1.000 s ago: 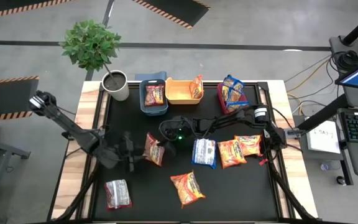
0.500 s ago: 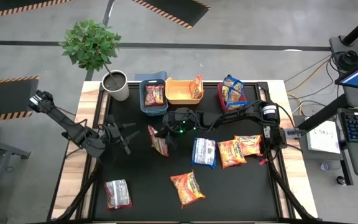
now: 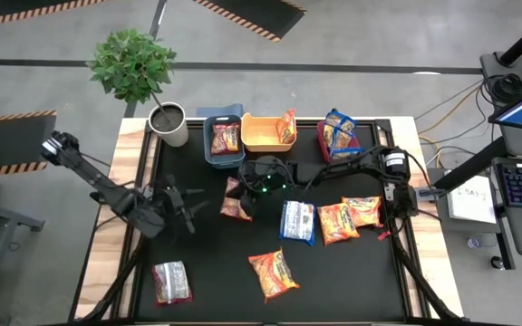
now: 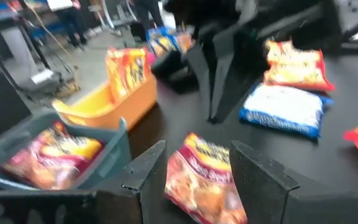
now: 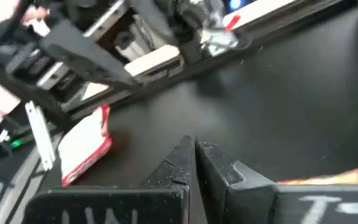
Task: Sort Maruchan noodles
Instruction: Put the red noodle pack into the blue bin
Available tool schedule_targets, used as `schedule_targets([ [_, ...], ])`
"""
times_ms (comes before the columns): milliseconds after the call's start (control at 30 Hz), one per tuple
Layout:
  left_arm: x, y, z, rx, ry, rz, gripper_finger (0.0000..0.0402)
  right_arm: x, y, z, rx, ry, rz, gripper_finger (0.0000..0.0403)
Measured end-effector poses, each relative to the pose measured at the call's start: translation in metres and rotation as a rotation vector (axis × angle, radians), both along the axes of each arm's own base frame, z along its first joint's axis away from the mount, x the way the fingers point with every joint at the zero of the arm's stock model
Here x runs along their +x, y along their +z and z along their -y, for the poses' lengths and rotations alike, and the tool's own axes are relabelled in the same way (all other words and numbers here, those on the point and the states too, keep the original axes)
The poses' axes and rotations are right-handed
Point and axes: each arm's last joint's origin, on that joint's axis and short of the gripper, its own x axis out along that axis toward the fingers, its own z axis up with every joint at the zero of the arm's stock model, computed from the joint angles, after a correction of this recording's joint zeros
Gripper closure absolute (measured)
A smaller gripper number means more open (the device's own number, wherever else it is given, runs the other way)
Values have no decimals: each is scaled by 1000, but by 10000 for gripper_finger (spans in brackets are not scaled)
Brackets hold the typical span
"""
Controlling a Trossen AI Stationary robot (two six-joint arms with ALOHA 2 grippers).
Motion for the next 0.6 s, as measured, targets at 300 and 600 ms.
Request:
schedule_targets([
  [300, 14, -30, 12, -196, 29, -20, 244, -23, 1, -2, -14, -75, -291, 394],
  [600, 40, -46, 24, -195, 35, 26, 244, -43, 0, 9, -134, -205, -478, 394],
])
